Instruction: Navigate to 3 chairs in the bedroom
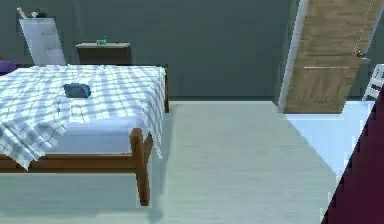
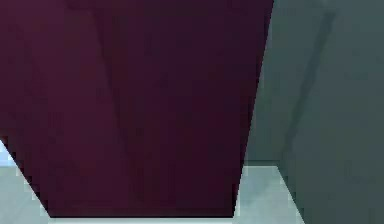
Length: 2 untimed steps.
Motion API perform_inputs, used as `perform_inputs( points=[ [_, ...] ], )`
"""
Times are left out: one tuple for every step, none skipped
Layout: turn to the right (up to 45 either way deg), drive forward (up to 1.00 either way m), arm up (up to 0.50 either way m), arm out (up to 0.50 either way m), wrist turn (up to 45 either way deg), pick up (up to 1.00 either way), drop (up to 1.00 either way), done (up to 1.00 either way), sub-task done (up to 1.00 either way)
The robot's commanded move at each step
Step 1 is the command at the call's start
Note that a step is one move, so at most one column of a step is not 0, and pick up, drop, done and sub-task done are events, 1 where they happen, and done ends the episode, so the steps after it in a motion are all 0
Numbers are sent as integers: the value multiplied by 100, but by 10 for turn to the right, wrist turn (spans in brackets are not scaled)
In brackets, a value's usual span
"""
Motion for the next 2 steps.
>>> perform_inputs(
  points=[
    [240, 0, 0, 0, 0, 0, 0, 0, 0],
    [0, 100, 0, 0, 0, 0, 0, 0, 0]
  ],
)
